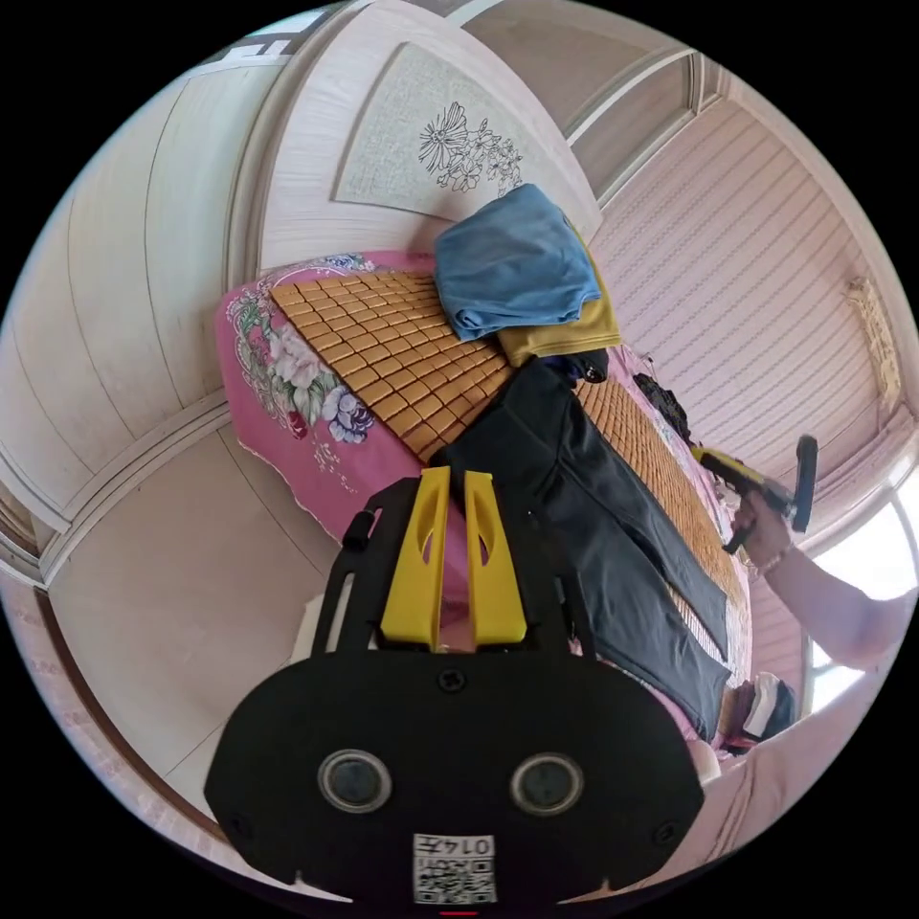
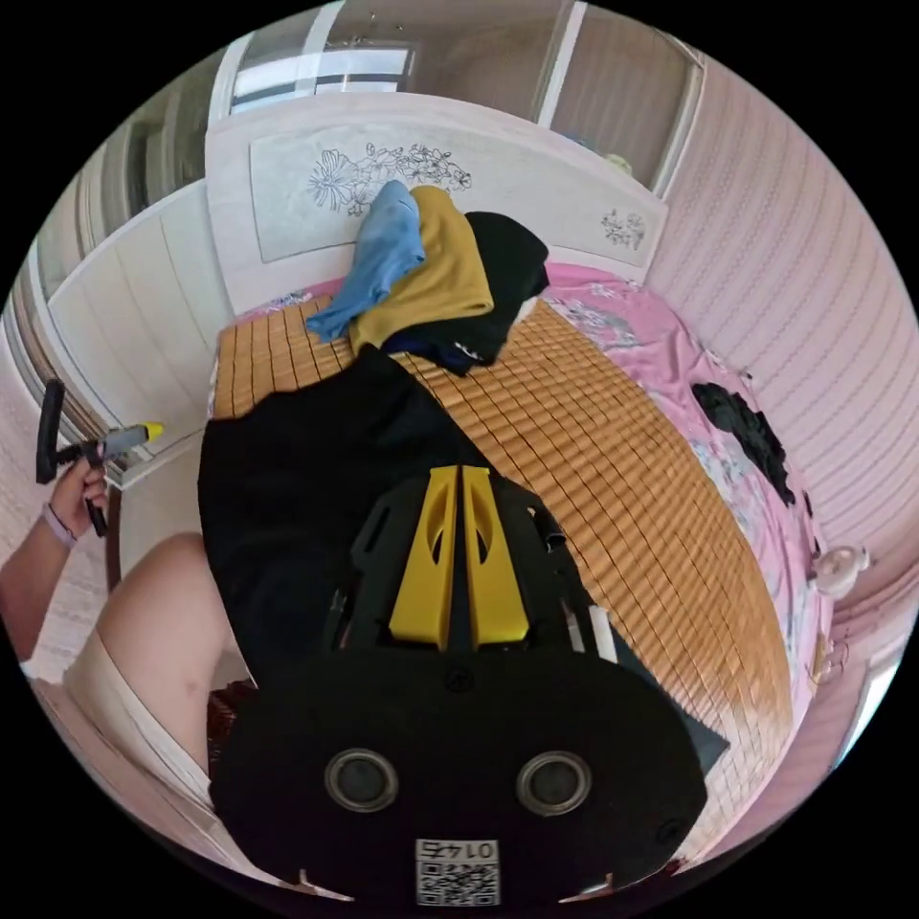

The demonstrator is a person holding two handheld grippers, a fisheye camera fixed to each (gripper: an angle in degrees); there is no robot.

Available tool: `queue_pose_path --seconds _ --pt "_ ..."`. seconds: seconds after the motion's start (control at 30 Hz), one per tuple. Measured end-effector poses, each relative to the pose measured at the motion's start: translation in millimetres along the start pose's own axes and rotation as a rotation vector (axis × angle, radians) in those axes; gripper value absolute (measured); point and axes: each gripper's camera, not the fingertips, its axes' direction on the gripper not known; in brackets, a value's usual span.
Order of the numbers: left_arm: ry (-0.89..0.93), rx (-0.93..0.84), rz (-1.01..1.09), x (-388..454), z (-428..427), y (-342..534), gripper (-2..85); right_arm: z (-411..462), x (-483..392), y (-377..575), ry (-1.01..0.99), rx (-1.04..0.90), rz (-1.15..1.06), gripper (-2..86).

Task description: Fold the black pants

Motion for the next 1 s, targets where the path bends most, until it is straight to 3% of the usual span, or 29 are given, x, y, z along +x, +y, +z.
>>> queue_pose_path --seconds 0.07,0.27,0.37,0.53,0.67,0.87,1.0 --pt "0.036 0.003 0.010 6.4 -16.5 15.0 1.0 -58.0 15.9 101.2 0.168 -0.018 0.139 -0.9" --pt "0.061 0.125 0.135 39.6 -73.3 53.4 -0.8 -206.1 41.0 324.8 0.359 -0.106 0.552 -0.7" --pt "0.034 0.146 0.192 61.2 -88.8 60.7 -0.9 -263.8 33.9 404.4 0.494 -0.081 0.712 -0.3" --pt "0.134 0.124 0.268 93.5 -106.2 68.0 -0.5 -309.0 18.7 497.2 0.667 -0.080 0.911 0.4" --pt "0.088 0.099 0.327 105.7 -111.4 82.9 -0.8 -340.7 13.3 566.1 0.649 -0.003 1.060 0.6" --pt "0.048 -0.035 0.250 62.7 -94.5 97.8 -0.8 -381.1 11.6 637.6 0.667 0.047 1.151 1.0" --pt "0.026 -0.001 0.169 29.7 -104.1 93.9 0.3 -392.0 18.4 671.4 0.603 0.066 1.184 1.2"
